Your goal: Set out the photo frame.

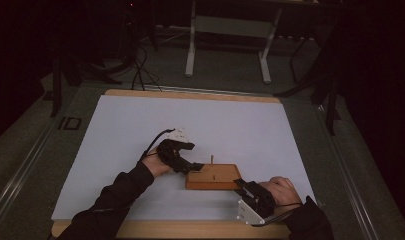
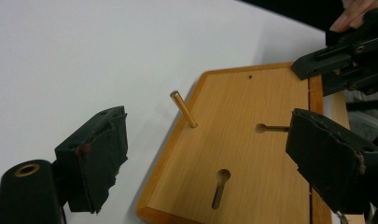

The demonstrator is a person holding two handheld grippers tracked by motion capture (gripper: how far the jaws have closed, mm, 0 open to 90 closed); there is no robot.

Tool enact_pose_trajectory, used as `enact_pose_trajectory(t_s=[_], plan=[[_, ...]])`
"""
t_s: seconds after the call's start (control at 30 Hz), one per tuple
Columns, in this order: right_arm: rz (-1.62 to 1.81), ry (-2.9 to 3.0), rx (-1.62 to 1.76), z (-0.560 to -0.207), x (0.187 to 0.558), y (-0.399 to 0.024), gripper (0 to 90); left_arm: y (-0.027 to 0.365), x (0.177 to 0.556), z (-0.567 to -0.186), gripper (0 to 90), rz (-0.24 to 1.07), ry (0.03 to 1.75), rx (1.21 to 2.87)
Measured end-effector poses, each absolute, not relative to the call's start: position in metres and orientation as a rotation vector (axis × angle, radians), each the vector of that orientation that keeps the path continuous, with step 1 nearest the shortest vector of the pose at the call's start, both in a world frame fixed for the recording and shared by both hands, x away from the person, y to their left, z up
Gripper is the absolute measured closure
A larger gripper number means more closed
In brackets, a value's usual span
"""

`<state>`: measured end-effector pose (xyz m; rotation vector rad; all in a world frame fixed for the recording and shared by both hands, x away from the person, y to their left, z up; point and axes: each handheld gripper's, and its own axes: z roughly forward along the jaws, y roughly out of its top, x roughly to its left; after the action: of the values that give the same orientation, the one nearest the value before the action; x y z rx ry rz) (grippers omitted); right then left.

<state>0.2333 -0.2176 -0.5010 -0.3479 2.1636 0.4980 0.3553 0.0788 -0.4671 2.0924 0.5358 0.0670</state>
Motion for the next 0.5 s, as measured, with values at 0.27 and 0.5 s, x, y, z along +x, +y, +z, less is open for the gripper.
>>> enact_pose_trajectory(t_s=[0.27,0.5], plan=[[0.525,2.258,-0.343,-0.484,0.249,-0.219,70.4,0.092,0.347,-0.464,13.1,0.102,0.545,2.100],[0.547,2.340,-0.333,-0.471,0.264,-0.219,70.4,0.112,0.342,-0.462,13.1,0.115,0.571,2.083]])
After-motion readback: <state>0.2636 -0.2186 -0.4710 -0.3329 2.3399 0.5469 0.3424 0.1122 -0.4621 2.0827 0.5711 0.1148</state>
